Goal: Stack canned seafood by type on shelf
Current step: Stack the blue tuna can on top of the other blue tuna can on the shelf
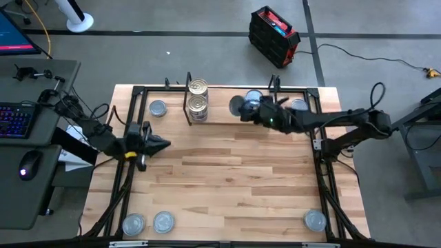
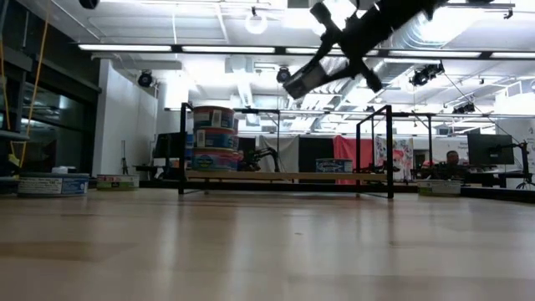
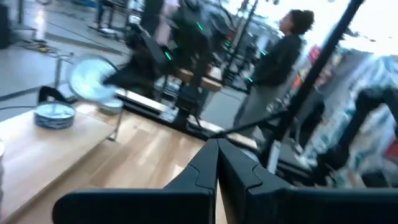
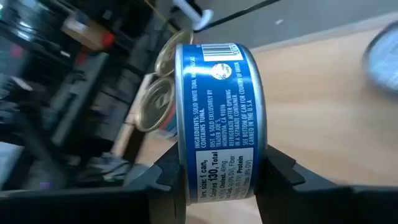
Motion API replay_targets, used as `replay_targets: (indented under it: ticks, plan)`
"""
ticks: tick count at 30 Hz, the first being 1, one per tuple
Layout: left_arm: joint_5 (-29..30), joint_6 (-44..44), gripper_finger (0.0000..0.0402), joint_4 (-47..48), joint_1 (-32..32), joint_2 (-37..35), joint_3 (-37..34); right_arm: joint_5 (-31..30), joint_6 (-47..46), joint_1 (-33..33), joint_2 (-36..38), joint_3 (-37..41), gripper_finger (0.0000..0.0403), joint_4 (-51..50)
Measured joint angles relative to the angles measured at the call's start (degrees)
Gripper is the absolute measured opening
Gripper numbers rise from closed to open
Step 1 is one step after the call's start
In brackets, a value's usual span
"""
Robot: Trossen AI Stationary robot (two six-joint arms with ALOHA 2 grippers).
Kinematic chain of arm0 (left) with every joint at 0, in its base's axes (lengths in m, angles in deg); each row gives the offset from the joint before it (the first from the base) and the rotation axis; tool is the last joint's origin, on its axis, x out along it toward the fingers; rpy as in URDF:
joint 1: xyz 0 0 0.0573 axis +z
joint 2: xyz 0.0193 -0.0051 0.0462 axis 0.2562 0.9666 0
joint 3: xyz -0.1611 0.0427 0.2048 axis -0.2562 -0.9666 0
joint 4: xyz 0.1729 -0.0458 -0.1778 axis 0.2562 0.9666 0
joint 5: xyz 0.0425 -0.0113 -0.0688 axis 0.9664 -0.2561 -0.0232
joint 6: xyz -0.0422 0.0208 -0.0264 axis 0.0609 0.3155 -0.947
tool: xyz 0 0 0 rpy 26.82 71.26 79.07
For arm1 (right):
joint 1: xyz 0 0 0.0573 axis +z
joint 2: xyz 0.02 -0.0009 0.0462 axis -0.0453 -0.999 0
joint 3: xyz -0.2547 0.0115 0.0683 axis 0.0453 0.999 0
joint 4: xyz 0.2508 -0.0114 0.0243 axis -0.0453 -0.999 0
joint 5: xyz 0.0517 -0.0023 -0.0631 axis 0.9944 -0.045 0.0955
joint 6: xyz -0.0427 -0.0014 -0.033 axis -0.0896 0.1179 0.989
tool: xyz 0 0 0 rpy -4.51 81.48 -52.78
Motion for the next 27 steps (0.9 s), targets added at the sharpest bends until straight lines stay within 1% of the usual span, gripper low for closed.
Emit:
replay_targets:
  ticks: [2, 6, 8, 10, 13, 15, 19, 21, 24, 25, 27]
  plan:
    - [0.0, -1.7, 0.0001, -0.6, 2.0, 0.3, 0.0, -1.4, -3.0, 1.8, -0.3, 4.8, 0.0111, 7.1]
    - [0.1, -4.2, 0.0001, -0.4, 5.4, 1.3, 0.0, -10.0, -12.6, 8.3, -0.4, 14.4, 0.0111, 16.1]
    - [0.3, -4.8, 0.0001, -0.4, 7.3, 1.9, 0.0, -16.4, -20.2, 12.4, -0.4, 18.7, 0.0111, 21.0]
    - [0.6, -4.4, 0.0001, -0.5, 9.5, 2.7, 0.0, -24.9, -27.4, 16.4, -0.7, 21.8, 0.0111, 24.7]
    - [0.6, -1.9, 0.0001, -0.4, 13.8, 4.1, 0.0, -37.1, -36.7, 20.3, -2.2, 23.1, 0.0111, 24.6]
    - [0.6, 0.2, 0.0001, -0.5, 17.3, 5.1, 0.0, -41.8, -40.7, 20.4, -4.5, 22.4, 0.0111, 24.3]
    - [-0.9, 1.2, 0.0001, -0.3, 23.6, 6.3, 0.0, -43.6, -45.3, 18.3, -11.4, 18.4, 0.0111, 24.3]
    - [-3.3, 1.3, 0.0001, -0.4, 26.1, 6.2, 0.0, -45.1, -48.5, 17.3, -15.5, 16.2, 0.0111, 24.2]
    - [-8.2, 1.3, 0.0001, -0.3, 29.0, 6.3, 0.0, -49.3, -57.1, 16.4, -21.3, 13.4, 0.0111, 22.8]
    - [-9.9, 1.3, 0.0001, -0.3, 29.6, 6.2, 0.0, -49.6, -59.9, 15.9, -22.9, 12.5, 0.0111, 21.5]
    - [-13.2, 1.4, 0.0001, -0.3, 30.8, 6.2, 0.0, -47.3, -62.9, 14.6, -25.6, 11.3, 0.0111, 19.7]
